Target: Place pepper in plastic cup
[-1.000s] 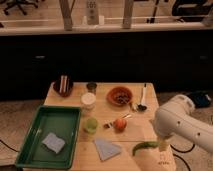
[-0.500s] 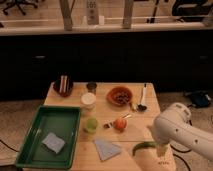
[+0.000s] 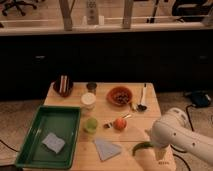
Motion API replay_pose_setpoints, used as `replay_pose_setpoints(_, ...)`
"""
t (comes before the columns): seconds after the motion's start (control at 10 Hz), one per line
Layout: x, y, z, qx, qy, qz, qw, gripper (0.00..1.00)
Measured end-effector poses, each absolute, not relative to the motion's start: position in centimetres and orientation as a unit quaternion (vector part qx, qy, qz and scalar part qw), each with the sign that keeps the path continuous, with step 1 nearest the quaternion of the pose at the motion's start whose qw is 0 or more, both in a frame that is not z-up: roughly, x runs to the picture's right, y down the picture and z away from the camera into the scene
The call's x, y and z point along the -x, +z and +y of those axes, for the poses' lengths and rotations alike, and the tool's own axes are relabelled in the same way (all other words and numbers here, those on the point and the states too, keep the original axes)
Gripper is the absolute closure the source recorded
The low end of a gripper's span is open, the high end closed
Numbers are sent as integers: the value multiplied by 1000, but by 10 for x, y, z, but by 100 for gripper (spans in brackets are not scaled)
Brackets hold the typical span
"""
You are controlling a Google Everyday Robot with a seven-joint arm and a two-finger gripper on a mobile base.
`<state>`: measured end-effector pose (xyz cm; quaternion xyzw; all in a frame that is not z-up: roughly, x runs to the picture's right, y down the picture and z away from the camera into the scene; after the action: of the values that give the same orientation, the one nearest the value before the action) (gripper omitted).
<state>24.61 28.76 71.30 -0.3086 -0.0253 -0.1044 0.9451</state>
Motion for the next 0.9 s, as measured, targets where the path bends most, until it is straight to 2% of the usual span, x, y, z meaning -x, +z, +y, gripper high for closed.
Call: replay_pose_setpoints(0.9,-245,733,304,322,-122,-38,938,20)
